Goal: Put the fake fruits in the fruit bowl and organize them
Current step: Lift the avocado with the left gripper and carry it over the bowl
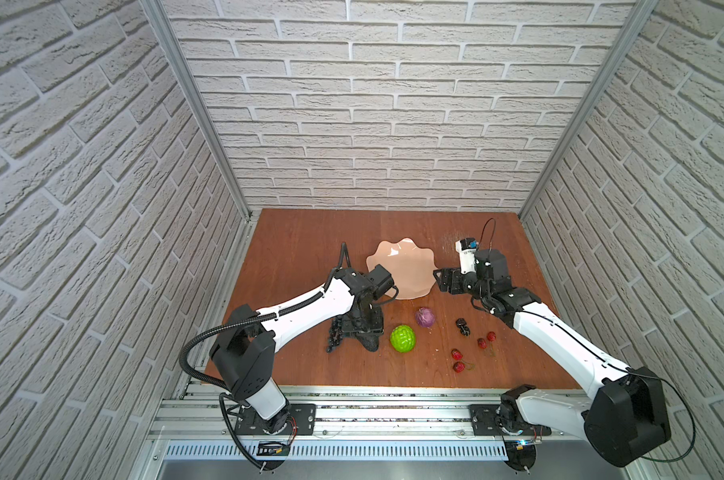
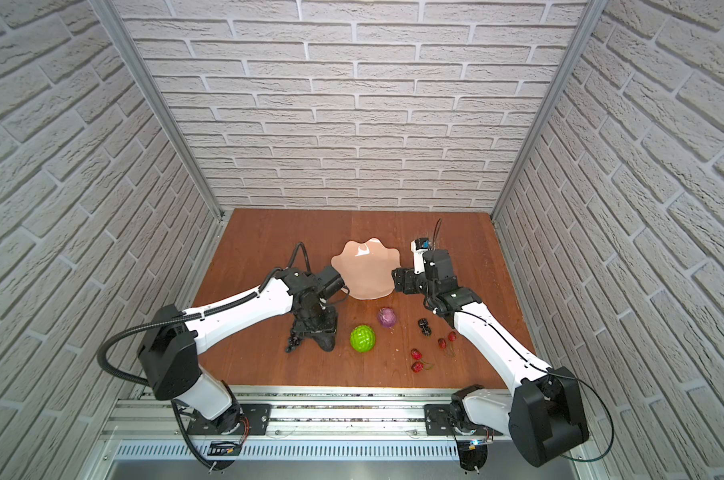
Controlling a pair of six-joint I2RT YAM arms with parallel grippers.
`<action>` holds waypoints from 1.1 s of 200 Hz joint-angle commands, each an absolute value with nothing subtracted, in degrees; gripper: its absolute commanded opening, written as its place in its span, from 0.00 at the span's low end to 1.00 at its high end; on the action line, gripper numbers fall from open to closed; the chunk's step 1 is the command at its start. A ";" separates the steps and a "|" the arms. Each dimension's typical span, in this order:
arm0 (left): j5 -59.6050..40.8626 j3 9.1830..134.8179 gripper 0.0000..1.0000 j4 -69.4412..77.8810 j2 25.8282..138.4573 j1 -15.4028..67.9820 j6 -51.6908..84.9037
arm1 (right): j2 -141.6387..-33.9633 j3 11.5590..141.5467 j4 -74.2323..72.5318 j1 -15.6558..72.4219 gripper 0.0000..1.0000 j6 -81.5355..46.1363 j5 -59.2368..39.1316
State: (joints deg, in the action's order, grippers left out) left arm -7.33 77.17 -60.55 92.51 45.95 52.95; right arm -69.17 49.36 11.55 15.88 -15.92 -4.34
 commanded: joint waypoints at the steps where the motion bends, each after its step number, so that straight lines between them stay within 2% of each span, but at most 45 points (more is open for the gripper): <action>1: -8.09 84.06 0.34 -60.92 94.17 42.04 46.29 | -67.53 51.32 12.31 16.18 0.83 -16.65 -4.61; 52: -11.23 103.73 0.34 -57.09 109.26 36.86 43.42 | -65.08 51.88 15.38 16.27 0.83 -17.06 -5.01; 119: -13.49 131.91 0.34 -53.64 134.47 35.34 48.85 | -61.25 51.64 20.96 16.28 0.83 -15.06 -5.09; 143: -13.10 135.55 0.34 -52.19 139.18 34.92 50.08 | -60.16 51.60 22.73 16.26 0.83 -14.37 -5.85; 220: -12.96 135.88 0.35 -44.39 144.88 33.86 53.47 | -61.07 51.72 24.96 16.27 0.83 -14.10 -7.02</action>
